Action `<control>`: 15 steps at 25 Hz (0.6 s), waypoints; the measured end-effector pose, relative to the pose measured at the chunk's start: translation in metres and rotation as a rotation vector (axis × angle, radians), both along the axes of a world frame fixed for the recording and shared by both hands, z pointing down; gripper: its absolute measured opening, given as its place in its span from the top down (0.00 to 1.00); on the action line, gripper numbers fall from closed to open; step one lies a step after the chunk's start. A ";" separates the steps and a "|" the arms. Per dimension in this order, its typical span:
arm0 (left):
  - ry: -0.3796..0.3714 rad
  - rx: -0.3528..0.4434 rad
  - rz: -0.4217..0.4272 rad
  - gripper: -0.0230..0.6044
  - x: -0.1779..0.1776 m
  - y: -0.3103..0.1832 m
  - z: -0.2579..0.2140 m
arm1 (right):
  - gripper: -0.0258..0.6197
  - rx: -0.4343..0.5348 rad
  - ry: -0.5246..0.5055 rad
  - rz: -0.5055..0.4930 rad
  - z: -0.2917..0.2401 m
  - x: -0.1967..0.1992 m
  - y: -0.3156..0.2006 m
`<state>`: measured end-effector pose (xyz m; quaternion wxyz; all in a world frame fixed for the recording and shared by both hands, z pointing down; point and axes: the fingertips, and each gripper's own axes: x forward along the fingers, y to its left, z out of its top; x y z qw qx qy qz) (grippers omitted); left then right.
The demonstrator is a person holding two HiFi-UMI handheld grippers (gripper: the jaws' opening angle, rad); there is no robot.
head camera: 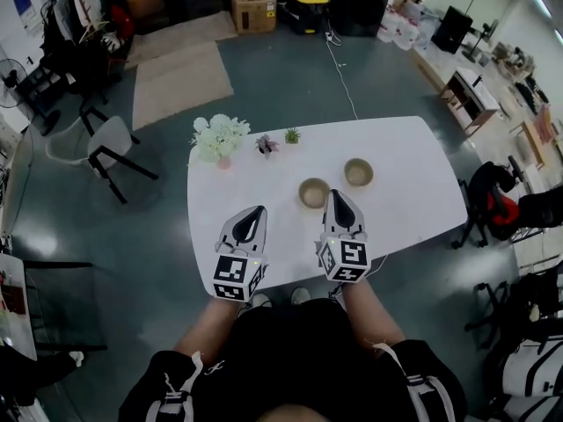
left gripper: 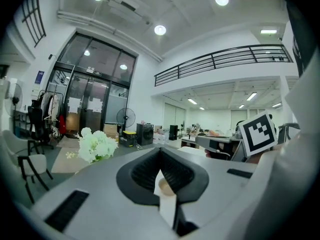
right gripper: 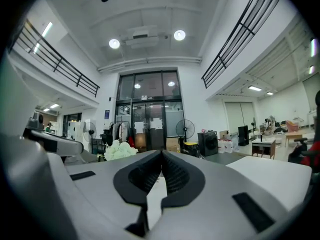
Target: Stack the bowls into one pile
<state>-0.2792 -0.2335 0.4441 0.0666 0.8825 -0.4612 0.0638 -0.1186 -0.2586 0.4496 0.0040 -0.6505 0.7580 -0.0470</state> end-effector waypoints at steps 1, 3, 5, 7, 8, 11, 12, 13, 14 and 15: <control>-0.003 0.000 -0.004 0.94 -0.002 -0.001 0.001 | 0.94 -0.008 0.000 0.001 0.004 0.000 -0.002; 0.005 -0.003 -0.021 0.94 -0.005 -0.005 0.001 | 0.94 -0.037 0.001 -0.013 0.014 -0.001 -0.006; 0.017 -0.010 -0.031 0.94 -0.007 -0.005 0.002 | 0.84 -0.078 0.009 -0.044 0.027 -0.003 -0.010; 0.011 -0.015 -0.037 0.94 -0.005 -0.005 0.005 | 0.79 -0.127 0.008 -0.059 0.044 0.000 -0.015; 0.008 -0.017 -0.042 0.94 -0.004 -0.004 0.007 | 0.77 -0.151 0.004 -0.058 0.053 0.003 -0.017; 0.000 -0.023 -0.054 0.94 -0.003 -0.004 0.010 | 0.75 -0.237 -0.013 -0.039 0.089 0.014 -0.027; -0.004 -0.024 -0.057 0.94 -0.003 -0.005 0.012 | 0.75 -0.271 -0.028 -0.027 0.103 0.019 -0.031; -0.007 -0.026 -0.063 0.94 -0.004 -0.006 0.013 | 0.74 -0.309 -0.050 -0.013 0.118 0.024 -0.034; -0.009 -0.029 -0.069 0.94 -0.005 -0.007 0.015 | 0.74 -0.350 -0.078 0.002 0.133 0.029 -0.037; -0.011 -0.032 -0.076 0.94 -0.006 -0.008 0.016 | 0.74 -0.391 -0.111 0.017 0.149 0.034 -0.040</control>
